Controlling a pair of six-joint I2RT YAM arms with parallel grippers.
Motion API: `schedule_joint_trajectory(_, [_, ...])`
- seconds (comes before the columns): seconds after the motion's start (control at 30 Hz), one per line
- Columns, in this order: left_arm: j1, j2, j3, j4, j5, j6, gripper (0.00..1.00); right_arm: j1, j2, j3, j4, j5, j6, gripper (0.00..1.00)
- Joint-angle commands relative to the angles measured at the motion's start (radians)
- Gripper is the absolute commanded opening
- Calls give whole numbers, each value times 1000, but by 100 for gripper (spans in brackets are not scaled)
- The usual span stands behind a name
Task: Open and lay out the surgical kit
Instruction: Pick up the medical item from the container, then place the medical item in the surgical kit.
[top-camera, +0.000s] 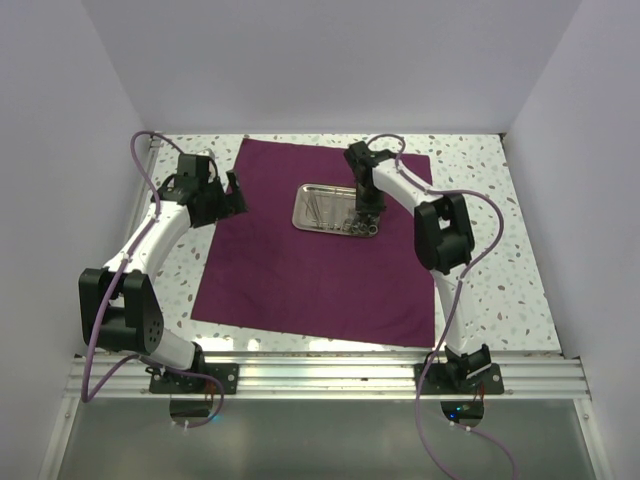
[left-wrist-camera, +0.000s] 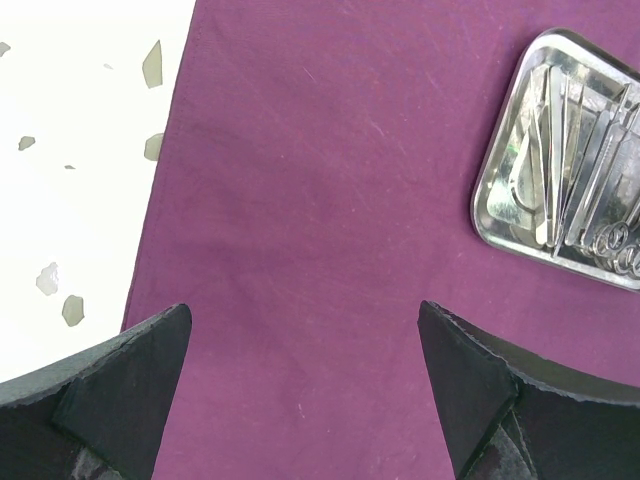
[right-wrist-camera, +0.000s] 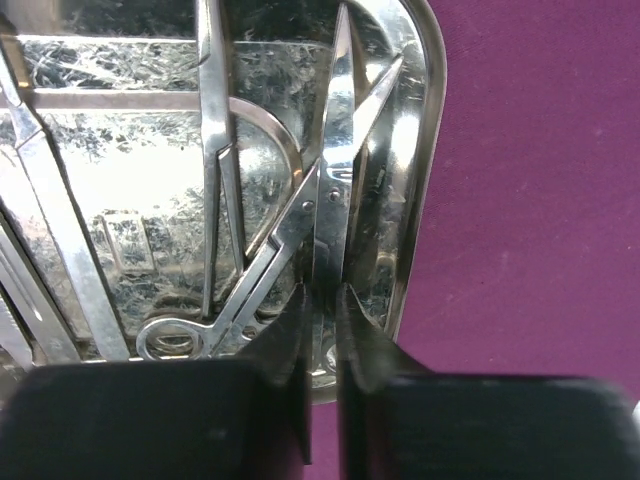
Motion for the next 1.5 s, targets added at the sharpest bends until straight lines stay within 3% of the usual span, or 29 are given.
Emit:
schedule_joint_trajectory(0.0, [-6, -3, 37, -17, -15, 23, 100, -1, 40, -78, 57, -29, 16, 1])
schedule_joint_trajectory(0.17, [-6, 9, 57, -23, -15, 30, 100, -1, 20, -86, 52, -41, 14, 0])
schedule_joint_trajectory(0.43, [-39, 17, 104, 25, -12, 44, 100, -1, -193, -6, -8, -17, -9, 0])
schedule_joint_trajectory(0.53, [-51, 31, 109, 88, 68, 40, 100, -1, -302, -27, -28, -13, -9, 0])
schedule_joint_trajectory(0.73, [-147, 119, 158, 133, 97, 14, 100, 2, -589, -373, 21, -53, 59, 0])
schedule_joint_trajectory(0.87, [-264, 235, 251, 79, 10, -11, 100, 11, -822, -764, 78, -121, 152, 0])
schedule_joint_trajectory(0.93, [-305, 294, 297, 75, -13, -35, 94, 22, -926, -924, 121, -171, 180, 0])
schedule_joint_trajectory(1.1, [-356, 406, 408, 55, -47, -80, 79, 77, -1052, -1108, 172, -225, 258, 0])
schedule_joint_trajectory(1.3, [-390, 506, 498, 49, -46, -100, 75, 129, -1077, -1208, 179, -237, 318, 0])
schedule_joint_trajectory(1.33, [-393, 529, 507, 47, -46, -102, 75, 131, -1072, -1214, 176, -237, 320, 32])
schedule_joint_trajectory(1.43, [-408, 570, 540, 47, -73, -103, 69, 139, -1069, -1201, 137, -237, 318, 92])
schedule_joint_trajectory(1.47, [-411, 581, 549, 44, -79, -106, 66, 139, -1068, -1192, 123, -222, 309, 96])
